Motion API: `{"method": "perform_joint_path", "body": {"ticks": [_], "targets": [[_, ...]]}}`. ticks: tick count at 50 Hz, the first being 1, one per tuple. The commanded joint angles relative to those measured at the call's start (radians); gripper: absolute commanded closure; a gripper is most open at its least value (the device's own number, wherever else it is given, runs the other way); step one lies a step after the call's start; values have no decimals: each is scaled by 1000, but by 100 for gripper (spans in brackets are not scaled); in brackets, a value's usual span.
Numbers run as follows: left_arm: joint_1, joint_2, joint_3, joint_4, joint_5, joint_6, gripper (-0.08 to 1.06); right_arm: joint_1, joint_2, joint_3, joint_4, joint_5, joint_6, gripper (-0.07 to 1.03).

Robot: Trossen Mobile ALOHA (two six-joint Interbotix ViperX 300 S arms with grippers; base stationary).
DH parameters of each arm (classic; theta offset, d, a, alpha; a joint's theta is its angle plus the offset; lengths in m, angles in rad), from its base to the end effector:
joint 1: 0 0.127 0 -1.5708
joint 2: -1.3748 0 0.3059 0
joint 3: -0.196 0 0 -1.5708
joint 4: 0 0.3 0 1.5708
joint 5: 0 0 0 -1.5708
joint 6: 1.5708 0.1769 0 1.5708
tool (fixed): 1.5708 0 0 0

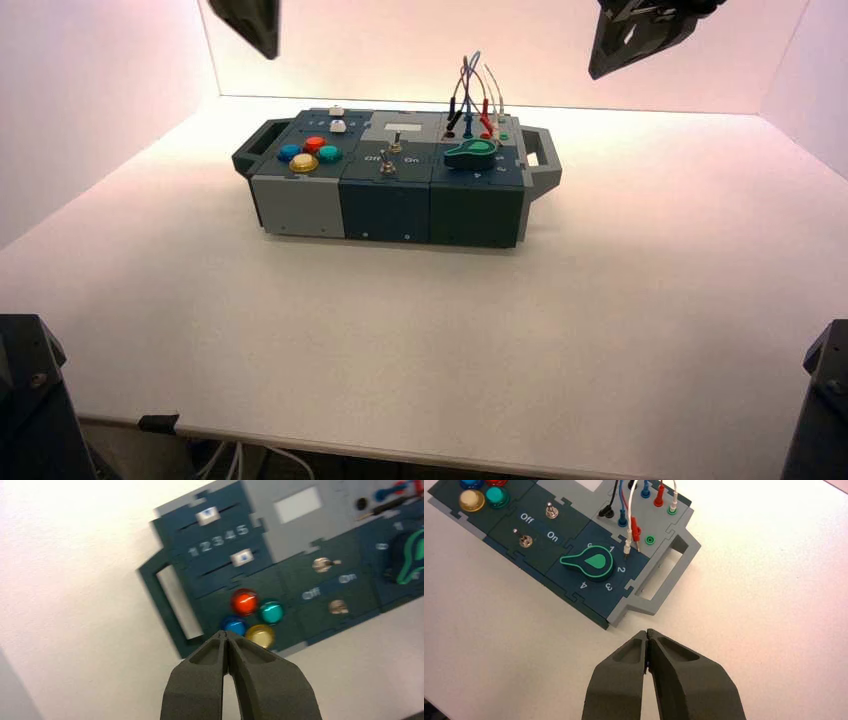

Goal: Move the left gripper to the left.

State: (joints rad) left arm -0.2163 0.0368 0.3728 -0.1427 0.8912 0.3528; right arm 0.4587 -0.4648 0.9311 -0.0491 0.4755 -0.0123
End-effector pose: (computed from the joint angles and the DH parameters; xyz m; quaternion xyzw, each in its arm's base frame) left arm 0.3801 -0.1036 0.1360 0.1346 0.5805 -0.2077 0.7758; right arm 0.2625 0.1252 0.1441 -0.1323 0.4348 0.2051 0.8668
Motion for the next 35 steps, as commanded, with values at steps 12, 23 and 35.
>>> {"method": "perform_joint_path", "body": {"ticks": [12,23,35], "targets": [[135,-23,-35,-3,-2,112,100,0,-14,-12,-2,-2,-2,98],[230,-18,-38,-20,-9,147,100,0,-14,-12,-2,-2,-2,98],[354,5,-49,-89,-17,187,100,0,-14,-12,0,0,-2,98]]}}
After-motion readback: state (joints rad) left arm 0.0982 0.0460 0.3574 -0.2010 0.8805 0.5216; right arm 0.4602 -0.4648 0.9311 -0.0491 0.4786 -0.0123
